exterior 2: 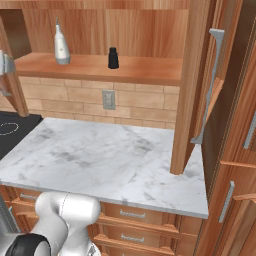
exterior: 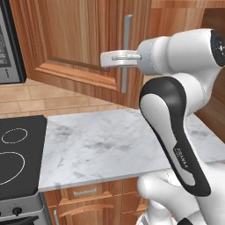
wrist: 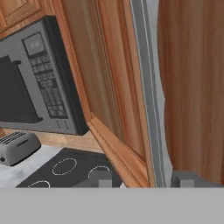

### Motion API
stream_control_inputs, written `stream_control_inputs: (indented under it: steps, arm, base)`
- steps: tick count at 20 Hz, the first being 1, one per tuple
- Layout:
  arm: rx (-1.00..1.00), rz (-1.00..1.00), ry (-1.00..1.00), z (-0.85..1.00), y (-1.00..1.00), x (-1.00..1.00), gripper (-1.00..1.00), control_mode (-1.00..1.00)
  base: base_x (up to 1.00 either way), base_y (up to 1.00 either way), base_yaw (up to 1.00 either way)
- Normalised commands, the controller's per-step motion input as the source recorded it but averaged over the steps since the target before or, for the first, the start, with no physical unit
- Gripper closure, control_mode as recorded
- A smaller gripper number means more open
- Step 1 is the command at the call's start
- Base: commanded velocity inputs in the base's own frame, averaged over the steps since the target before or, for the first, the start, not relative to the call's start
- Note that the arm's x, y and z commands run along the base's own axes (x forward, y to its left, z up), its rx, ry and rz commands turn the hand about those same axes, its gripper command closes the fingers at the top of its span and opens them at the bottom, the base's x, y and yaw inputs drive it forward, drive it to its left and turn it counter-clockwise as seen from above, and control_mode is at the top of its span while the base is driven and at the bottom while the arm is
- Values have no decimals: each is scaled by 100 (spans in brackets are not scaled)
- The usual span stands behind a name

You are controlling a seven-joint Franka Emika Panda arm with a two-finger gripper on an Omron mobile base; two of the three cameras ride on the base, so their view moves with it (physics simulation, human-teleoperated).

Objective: Move the oil and vinegar bottle and shaker from the cabinet to the dining counter.

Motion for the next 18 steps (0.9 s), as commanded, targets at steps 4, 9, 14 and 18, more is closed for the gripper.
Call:
stream_control_inputs:
  steps: [4, 9, 14, 18]
  arm:
    - [9, 2, 0, 0, 53, -36, 100, -100]
    - [12, 0, 0, -1, 32, -35, 100, -100]
    - [13, 0, 0, 0, -8, -49, -100, -100]
    - [9, -2, -1, 10, -19, -85, -100, -100]
  base:
    - [0, 0, 0]
    - [0, 0, 0]
    - [0, 0, 0]
    - [0, 0, 0]
